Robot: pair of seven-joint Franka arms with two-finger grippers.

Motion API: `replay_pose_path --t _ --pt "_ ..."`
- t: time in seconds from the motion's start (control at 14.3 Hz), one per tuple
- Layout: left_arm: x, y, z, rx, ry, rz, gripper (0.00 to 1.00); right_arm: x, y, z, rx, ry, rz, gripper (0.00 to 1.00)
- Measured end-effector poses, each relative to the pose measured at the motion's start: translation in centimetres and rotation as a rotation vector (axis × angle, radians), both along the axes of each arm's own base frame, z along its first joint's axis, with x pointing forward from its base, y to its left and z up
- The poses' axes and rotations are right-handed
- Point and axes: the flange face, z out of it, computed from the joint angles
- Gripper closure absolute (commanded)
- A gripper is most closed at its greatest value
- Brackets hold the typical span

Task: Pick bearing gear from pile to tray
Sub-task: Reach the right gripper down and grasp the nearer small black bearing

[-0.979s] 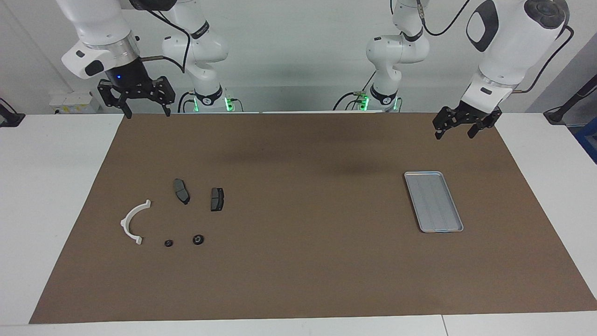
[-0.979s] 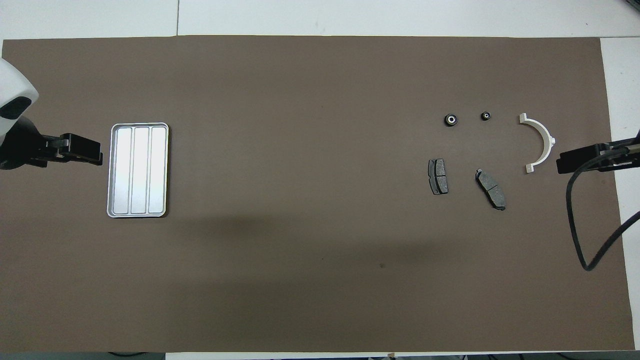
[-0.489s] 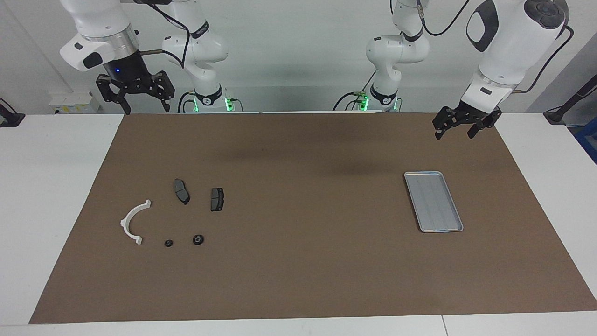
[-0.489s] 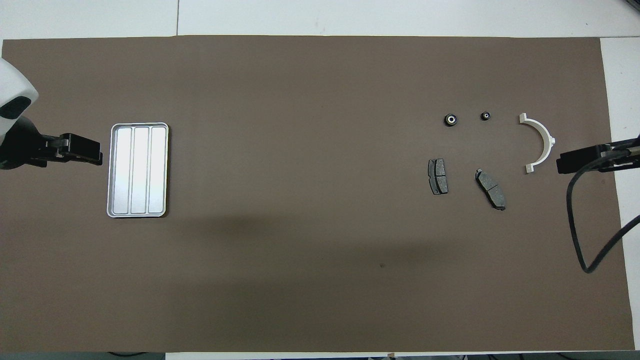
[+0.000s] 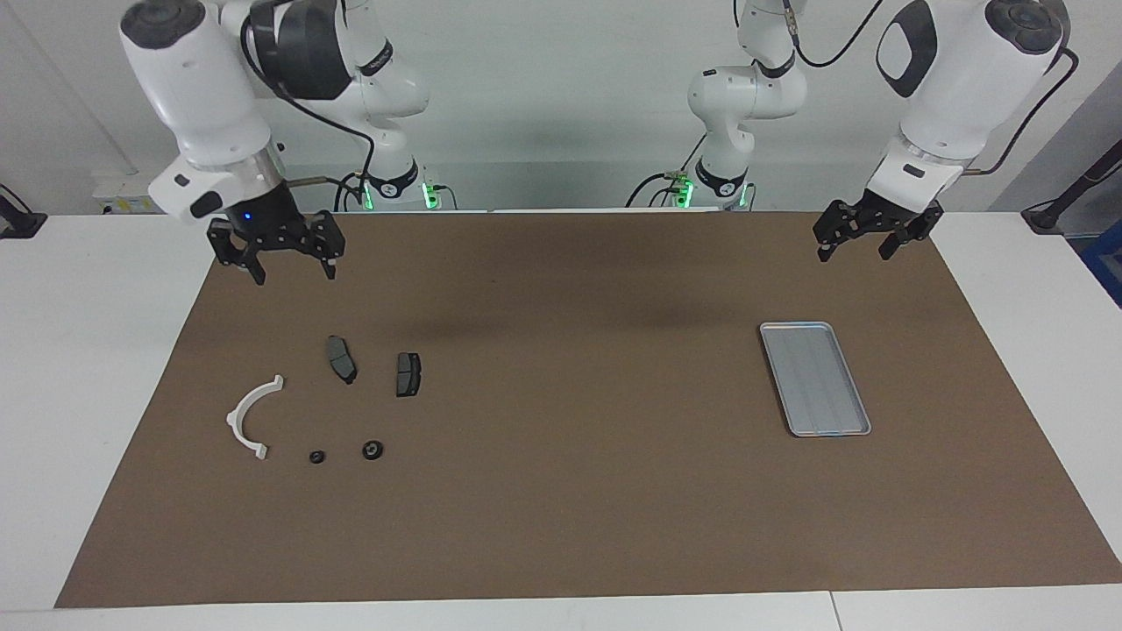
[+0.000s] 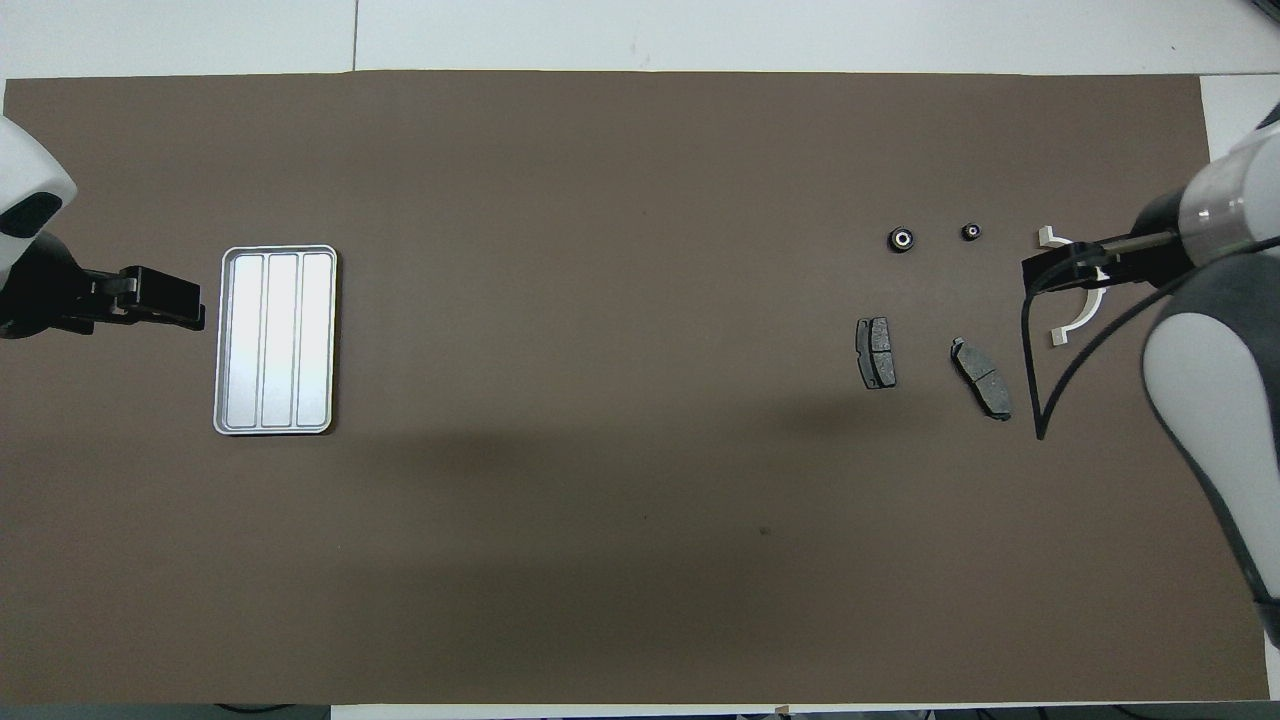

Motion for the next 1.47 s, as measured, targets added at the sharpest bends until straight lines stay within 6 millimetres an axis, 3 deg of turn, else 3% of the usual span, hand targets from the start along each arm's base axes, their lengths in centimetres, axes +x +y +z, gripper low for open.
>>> replay_pose_path --t 0.28,0.56,0.91,1.05,1.26,1.47 --pt "0.0 0.0 0.0 0.0 0.0 0.0 0.0 3.9 0.9 -8.6 -0.016 0.058 -0.004 0.0" --pt "0.0 0.0 0.0 0.0 0.0 0.0 0.0 7.3 1.0 -14.9 -0.015 0.052 -0.04 0.0" --pt "0.0 0.0 0.0 0.0 0.0 0.0 0.0 9.4 1.4 -22.6 -0.013 0.048 -0.08 0.0" --pt "0.0 0.0 0.0 0.0 0.0 0.0 0.0 10.1 2.5 -24.3 -0.012 0.042 -0.093 0.0" --pt "0.0 0.0 0.0 0.0 0.0 0.0 0.0 10.6 4.1 -24.6 -0.011 0.032 -0.099 0.0" --pt "0.0 0.0 0.0 0.0 0.0 0.0 0.0 11.1 4.4 -25.2 -0.007 0.004 -0.095 0.0"
